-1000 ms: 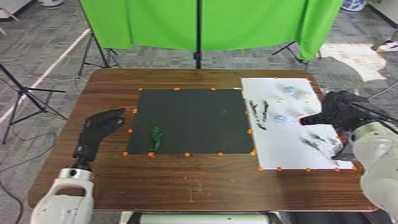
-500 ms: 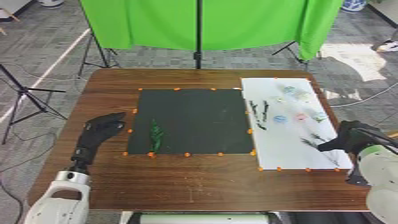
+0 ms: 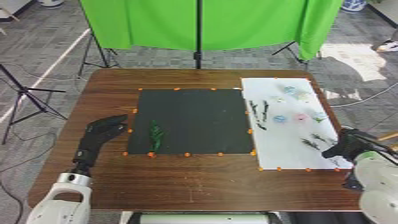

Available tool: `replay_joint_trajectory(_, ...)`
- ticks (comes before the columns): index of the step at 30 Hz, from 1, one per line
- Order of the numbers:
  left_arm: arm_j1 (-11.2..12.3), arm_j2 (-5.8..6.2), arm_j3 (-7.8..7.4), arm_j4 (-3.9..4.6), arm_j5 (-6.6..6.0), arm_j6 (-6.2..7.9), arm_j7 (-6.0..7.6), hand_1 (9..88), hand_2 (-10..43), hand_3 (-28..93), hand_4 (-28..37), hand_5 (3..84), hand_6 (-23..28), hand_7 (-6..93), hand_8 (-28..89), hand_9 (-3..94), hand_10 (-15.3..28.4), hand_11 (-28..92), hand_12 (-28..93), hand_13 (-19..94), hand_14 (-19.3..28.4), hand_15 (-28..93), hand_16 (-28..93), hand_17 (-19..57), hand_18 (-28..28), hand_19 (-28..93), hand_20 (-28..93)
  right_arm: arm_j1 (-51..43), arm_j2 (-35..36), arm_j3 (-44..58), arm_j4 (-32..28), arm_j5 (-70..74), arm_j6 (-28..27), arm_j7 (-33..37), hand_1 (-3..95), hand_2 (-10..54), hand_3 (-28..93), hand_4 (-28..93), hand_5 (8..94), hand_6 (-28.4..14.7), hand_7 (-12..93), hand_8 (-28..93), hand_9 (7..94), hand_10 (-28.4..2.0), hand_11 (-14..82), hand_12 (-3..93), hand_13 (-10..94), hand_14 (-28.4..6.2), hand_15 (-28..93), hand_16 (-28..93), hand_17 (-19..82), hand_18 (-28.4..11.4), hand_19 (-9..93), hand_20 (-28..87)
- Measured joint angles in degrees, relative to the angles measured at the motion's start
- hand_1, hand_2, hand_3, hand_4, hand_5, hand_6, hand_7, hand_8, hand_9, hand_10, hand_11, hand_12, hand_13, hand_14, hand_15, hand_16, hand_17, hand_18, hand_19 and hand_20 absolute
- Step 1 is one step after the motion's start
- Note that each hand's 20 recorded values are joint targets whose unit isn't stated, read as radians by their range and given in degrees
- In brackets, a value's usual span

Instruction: Arrange flowers

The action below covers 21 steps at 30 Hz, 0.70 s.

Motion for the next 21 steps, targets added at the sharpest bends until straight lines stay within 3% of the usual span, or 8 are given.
replay_joint_trajectory(5,0.01,-0.24,0.0,0.01,-0.16,-0.21,-0.1,31.9,-1.1,59,-15.3,51.5,6.7,12.8,-6,51.9,15.6,23,13,43,20.4,26,-3,11.4,17.4,26,21,1.64,-0.2,-2.01,1.46,0.0,0.89,-0.01,46.5,-9.5,58,-21,69.2,-5.2,18,-6,85.7,-13.3,15.9,17.9,94,-4.0,44,27,64,-10.6,90,38)
replay_joint_trajectory(8,0.02,-0.4,-0.01,0.01,-0.2,-0.32,-0.22,31.8,-1.0,59,-15.3,51.5,6.7,12.8,-6,52.0,15.6,23,13,43,20.4,26,-3,11.4,17.4,26,21,2.13,-0.43,-2.14,2.0,0.25,1.69,0.09,54.5,-9.5,51,-20,72.5,-4.1,19,12,89.3,-12.0,17.4,18.6,94,-3.6,47,24,65,-10.5,90,38)
replay_joint_trajectory(10,0.03,-0.52,-0.03,0.01,-0.27,-0.36,-0.26,31.8,-0.9,59,-15.4,51.5,6.7,12.8,-6,52.0,15.6,23,13,43,20.5,26,-3,11.3,17.4,26,21,2.16,-0.52,-2.19,2.24,0.29,2.39,0.17,58.2,-9.0,50,-19,76.9,-2.6,21,17,92.5,-10.8,20.2,19.4,94,-3.5,50,23,66,-10.8,91,39)
replay_joint_trajectory(21,0.03,-0.9,-0.06,0.04,-0.83,-0.97,-0.47,31.2,-0.3,59,-15.4,51.5,6.7,12.6,-6,51.9,15.6,23,13,43,20.5,26,-3,11.0,17.4,26,21,1.45,-0.67,-1.72,2.27,6.99,10.7,0.95,60.5,-7.3,50,-17,80.5,-1.6,23,19,93.7,-10.6,26.6,19.8,94,-3.2,54,21,68,-10.8,93,38)
